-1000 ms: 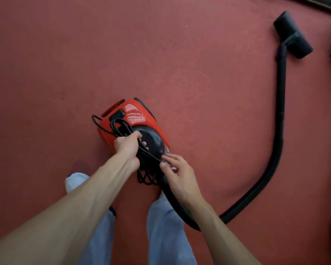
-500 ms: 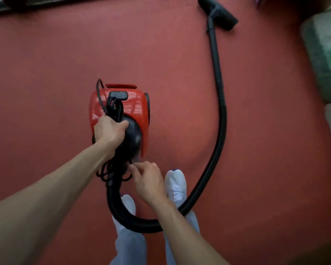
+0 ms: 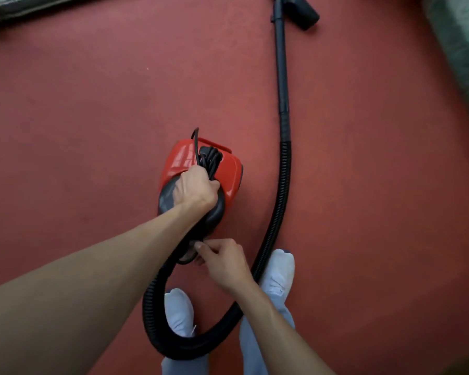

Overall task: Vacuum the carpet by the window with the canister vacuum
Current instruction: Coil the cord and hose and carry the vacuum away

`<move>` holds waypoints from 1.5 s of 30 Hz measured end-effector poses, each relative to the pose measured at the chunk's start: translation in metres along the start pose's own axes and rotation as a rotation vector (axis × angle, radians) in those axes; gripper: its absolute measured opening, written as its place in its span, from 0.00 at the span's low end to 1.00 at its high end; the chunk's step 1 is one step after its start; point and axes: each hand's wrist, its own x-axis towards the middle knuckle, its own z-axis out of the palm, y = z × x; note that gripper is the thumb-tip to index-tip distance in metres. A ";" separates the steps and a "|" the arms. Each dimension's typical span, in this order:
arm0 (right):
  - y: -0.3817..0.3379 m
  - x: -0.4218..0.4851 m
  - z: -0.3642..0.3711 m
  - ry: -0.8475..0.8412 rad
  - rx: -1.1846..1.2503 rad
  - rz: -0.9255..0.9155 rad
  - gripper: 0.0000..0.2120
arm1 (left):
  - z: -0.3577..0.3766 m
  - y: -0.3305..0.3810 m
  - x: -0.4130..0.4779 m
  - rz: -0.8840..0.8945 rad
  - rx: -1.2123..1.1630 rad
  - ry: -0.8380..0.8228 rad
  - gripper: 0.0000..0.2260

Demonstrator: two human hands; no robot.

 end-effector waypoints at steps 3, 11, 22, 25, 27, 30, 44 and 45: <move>0.023 0.019 -0.023 -0.020 -0.005 0.000 0.15 | 0.027 0.006 0.011 -0.113 -0.068 0.040 0.10; 0.033 0.091 -0.098 -0.264 0.073 0.068 0.09 | 0.022 0.017 0.032 -0.120 -0.356 -0.150 0.09; 0.075 0.269 -0.170 0.511 -0.003 0.288 0.47 | 0.020 0.018 0.086 -0.089 -0.394 0.060 0.08; 0.089 0.294 -0.162 0.504 0.091 0.348 0.53 | 0.026 0.017 0.091 -0.091 -0.358 0.103 0.09; 0.090 0.303 -0.156 0.425 0.171 0.364 0.54 | 0.028 0.018 0.093 -0.092 -0.330 0.119 0.09; 0.083 0.306 -0.135 0.265 0.296 0.349 0.40 | 0.026 0.019 0.094 -0.112 -0.329 0.092 0.09; 0.047 0.241 -0.141 0.025 -0.063 0.146 0.35 | 0.023 0.021 0.093 -0.067 -0.304 0.106 0.09; 0.043 0.229 -0.147 -0.010 -0.020 0.147 0.30 | 0.023 0.021 0.093 -0.071 -0.298 0.104 0.09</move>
